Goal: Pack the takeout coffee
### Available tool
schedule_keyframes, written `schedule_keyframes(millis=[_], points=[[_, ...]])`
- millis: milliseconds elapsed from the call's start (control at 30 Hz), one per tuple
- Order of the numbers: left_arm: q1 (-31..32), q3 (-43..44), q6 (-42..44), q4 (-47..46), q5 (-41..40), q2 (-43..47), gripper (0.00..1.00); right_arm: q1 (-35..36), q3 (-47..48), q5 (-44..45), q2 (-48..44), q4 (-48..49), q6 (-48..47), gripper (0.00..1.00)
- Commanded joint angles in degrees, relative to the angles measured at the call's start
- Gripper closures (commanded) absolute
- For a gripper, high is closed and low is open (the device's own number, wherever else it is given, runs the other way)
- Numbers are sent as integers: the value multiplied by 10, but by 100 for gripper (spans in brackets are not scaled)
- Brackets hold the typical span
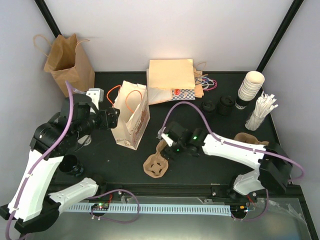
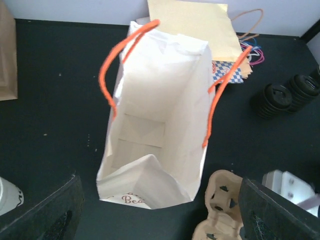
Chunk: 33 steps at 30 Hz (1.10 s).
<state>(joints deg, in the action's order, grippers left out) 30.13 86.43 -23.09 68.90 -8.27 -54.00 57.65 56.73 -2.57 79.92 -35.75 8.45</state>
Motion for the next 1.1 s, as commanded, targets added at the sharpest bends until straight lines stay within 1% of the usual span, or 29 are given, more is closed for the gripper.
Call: schedule_keyframes(millis=[0,100,300,400,567,633,900,1067], points=[[-26,12,22,24,7,19,13,43,23,54,38,-29,6,15],[-29,12,25,24,1,25,13,65,34,74,67,-27,21,16],[-30,14,32,26,-1,30,13,88,74,121,136,-51,37,26],[-30,10,34,26,1,34,13,94,87,137,161,-57,44,28],[-30,4,36,26,-1,40,13,96,96,142,186,-56,52,30],[-30,4,37,27,-1,41,13,97,98,140,195,-56,53,32],[-30,3,42,27,-1,43,12,103,103,138,225,-51,55,33],[-30,1,43,26,0,43,12,105,101,142,233,-47,56,37]])
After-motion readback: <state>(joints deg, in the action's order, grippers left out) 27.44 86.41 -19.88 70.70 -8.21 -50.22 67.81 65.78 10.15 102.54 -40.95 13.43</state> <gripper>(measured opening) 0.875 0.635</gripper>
